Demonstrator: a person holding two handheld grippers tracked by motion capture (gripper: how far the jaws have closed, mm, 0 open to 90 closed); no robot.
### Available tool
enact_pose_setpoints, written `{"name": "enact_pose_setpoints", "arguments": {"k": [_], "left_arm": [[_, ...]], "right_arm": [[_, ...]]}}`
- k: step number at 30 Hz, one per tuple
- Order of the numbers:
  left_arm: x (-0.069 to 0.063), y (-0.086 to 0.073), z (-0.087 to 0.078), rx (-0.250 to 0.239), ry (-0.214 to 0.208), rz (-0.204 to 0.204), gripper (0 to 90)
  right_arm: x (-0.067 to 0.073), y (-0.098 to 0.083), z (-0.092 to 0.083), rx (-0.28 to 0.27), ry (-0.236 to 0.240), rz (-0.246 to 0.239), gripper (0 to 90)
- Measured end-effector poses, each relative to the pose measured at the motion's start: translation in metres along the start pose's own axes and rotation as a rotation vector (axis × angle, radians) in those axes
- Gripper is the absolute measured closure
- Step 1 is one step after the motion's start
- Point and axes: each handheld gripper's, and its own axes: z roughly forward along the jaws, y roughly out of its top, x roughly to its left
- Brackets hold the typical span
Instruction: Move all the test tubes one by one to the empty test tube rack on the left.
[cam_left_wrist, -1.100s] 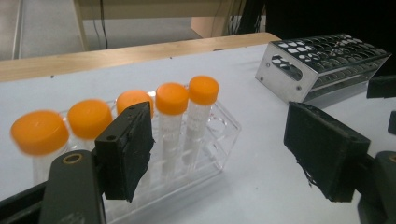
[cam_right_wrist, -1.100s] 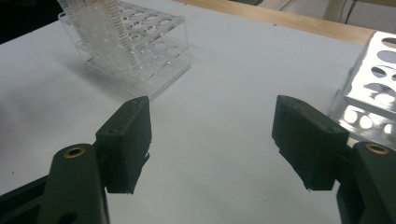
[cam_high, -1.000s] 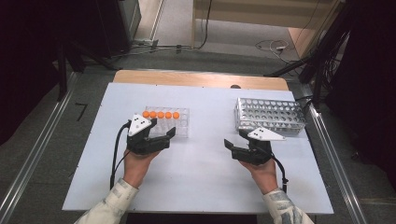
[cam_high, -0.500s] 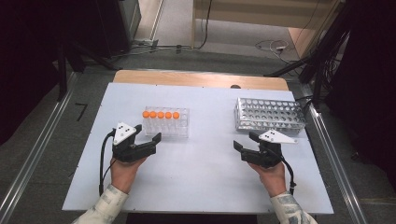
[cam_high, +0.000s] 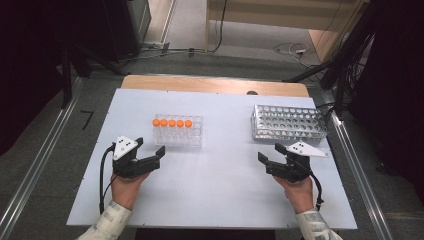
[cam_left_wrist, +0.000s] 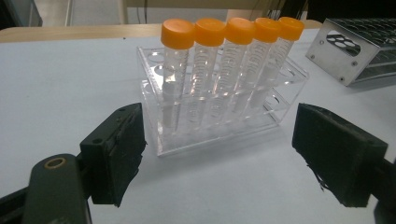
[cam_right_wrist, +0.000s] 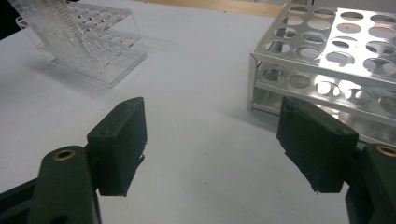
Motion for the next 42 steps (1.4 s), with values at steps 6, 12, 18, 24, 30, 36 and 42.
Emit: {"name": "enact_pose_setpoints", "arguments": {"k": [6,12,18,24,30,36,42], "left_arm": [[0.007,-0.003,-0.005,0.001,0.011,-0.015,16.2],[0.011,-0.009,-0.010,0.011,0.018,-0.013,14.2],[0.018,-0.013,-0.018,-0.005,0.051,-0.017,14.1],[0.023,-0.019,-0.026,-0.014,0.110,0.014,14.1],[0.030,-0.022,-0.028,-0.002,0.119,0.004,13.8],[0.034,-0.025,-0.035,0.000,0.129,-0.007,12.8],[0.042,-0.030,-0.045,-0.003,0.143,-0.036,12.8]], "right_arm": [[-0.008,-0.003,-0.007,-0.011,-0.025,0.016,21.7],[-0.015,-0.008,-0.011,-0.005,-0.057,0.016,19.8],[-0.026,-0.012,-0.021,-0.016,-0.088,0.040,19.3],[-0.036,-0.019,-0.031,-0.017,-0.125,0.053,18.4],[-0.044,-0.025,-0.040,-0.013,-0.154,0.068,18.3],[-0.051,-0.031,-0.048,-0.014,-0.188,0.077,18.2],[-0.059,-0.038,-0.057,-0.006,-0.220,0.093,18.2]]}}
